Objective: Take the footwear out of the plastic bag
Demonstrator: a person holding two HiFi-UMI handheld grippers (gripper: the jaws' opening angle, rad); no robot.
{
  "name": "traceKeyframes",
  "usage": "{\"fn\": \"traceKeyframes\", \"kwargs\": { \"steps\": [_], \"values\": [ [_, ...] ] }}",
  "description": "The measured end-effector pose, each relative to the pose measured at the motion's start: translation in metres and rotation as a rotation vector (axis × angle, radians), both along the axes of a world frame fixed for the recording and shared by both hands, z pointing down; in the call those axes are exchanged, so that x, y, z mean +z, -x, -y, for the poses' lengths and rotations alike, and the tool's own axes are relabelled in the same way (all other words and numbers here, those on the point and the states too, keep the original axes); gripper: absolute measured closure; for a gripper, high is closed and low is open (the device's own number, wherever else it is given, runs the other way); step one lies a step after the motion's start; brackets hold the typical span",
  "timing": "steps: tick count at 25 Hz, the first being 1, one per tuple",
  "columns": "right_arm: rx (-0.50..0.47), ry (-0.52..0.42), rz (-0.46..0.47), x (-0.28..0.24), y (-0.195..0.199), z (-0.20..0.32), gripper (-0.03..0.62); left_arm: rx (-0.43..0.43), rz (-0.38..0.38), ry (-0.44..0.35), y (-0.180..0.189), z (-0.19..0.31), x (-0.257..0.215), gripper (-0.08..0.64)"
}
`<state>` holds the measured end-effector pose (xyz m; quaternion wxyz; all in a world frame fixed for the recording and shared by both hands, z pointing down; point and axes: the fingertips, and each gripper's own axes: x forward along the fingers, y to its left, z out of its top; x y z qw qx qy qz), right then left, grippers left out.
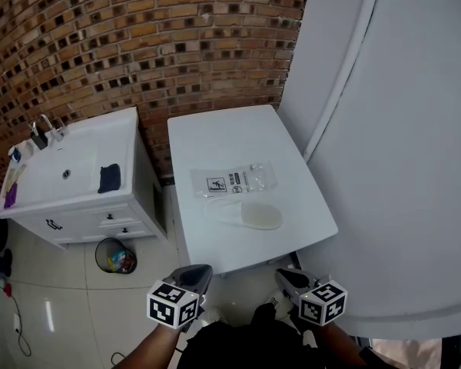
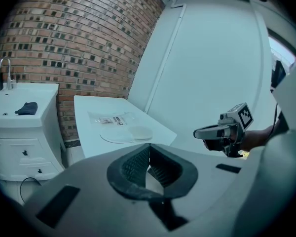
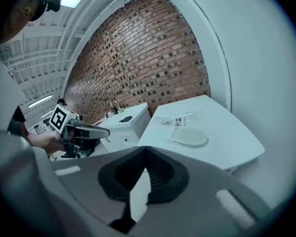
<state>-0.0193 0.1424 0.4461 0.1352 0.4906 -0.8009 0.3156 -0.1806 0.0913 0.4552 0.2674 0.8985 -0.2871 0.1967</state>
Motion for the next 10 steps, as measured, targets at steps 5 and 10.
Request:
{"fn": "traceKeyframes", "kwargs": {
  "steps": [5,10],
  "values": [
    [0.004,-0.004,-0.002,-0.0012,-0.001,-0.0016,0.592,0.002,-0.004,-0.007,-0.0011,-0.0011,-0.0025,0.552],
    [0.011,-0.007,-0.004,-0.0051,-0.0008,-0.0048,0.592,0.001,-0.004,-0.013,0.0009,-0.0022,-0.0065,0.552]
  ]
}}
